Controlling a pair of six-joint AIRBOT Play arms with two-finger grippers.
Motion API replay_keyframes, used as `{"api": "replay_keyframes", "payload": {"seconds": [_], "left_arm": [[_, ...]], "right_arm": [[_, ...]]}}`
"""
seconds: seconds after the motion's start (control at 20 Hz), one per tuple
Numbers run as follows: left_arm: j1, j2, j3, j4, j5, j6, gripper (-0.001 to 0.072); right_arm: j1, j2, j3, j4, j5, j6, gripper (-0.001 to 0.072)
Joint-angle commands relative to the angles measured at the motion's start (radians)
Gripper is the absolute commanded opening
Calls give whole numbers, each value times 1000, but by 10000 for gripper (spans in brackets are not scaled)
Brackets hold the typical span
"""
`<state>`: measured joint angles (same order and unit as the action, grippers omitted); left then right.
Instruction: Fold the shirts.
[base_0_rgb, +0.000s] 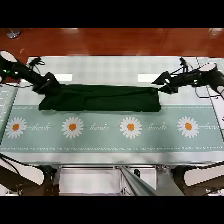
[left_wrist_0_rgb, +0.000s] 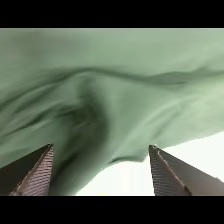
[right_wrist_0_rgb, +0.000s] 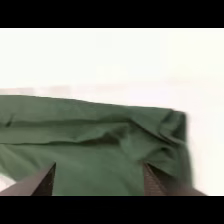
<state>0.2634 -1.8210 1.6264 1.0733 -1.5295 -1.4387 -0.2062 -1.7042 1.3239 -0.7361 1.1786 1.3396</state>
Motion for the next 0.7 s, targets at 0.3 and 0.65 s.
{"api": "replay_keyframes", "payload": {"seconds": [0.3,0.65], "left_arm": [[109,491,-357,138,533,-90,703],[-106,697,-635,-90,568,63,703]], "right_arm": [[-60,-8,-61,-200,60,75,621],[86,-93,-58,-43,53,43,613]]}}
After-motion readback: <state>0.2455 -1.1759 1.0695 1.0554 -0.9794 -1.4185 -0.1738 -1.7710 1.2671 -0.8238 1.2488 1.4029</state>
